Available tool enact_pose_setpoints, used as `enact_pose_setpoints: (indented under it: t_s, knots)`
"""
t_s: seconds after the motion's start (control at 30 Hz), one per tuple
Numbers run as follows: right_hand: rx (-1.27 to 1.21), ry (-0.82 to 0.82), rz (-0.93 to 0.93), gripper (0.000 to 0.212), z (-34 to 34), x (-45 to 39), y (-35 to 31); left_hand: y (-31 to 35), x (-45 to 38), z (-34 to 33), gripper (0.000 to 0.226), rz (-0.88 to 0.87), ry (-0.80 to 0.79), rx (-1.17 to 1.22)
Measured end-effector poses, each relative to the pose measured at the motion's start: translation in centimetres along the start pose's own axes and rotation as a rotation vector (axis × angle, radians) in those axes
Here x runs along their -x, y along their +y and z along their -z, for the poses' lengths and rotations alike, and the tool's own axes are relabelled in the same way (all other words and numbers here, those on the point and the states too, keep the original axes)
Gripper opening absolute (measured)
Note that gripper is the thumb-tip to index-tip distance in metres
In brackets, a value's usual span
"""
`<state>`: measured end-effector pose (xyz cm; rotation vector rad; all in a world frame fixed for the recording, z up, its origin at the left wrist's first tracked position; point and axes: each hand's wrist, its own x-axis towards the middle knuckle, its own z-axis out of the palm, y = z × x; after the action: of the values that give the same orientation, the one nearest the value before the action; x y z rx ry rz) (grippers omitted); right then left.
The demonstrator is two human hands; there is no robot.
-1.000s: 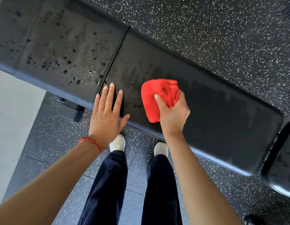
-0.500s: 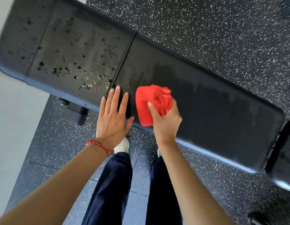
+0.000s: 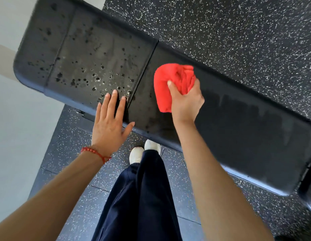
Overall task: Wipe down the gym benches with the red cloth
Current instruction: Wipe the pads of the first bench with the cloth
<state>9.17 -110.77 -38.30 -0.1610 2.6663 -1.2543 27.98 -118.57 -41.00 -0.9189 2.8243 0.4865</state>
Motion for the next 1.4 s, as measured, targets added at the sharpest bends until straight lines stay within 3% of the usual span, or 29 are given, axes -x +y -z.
enact_pose_setpoints:
  t_s: [0.2,0.37,0.63,0.9,1.13,1.4]
  knots:
    - [0.039,-0.023,0.067,0.042,-1.6,-3.4,-1.5,0.2,0.1,-0.1,0.072,0.009,0.001,-0.005]
    - [0.000,-0.146,0.084,0.041,-0.9,0.6,-0.3,0.2,0.0,0.2,0.072,0.025,-0.007,0.009]
    - [-0.002,-0.348,0.048,0.055,0.4,8.6,1.2,0.1,0.1,0.6,0.077,0.025,-0.077,0.032]
    - [0.014,-0.169,0.017,0.040,-2.2,6.6,-1.4,-1.0,-0.3,1.4,0.069,-0.078,-0.055,0.072]
    - [0.023,0.001,-0.086,0.039,-4.9,4.7,-3.6,-6.6,-1.6,3.8,0.064,-0.183,-0.019,0.035]
    - [-0.046,0.183,-0.251,0.033,-6.7,6.9,-5.4,-13.7,-2.1,5.4,0.065,-0.129,-0.055,-0.009]
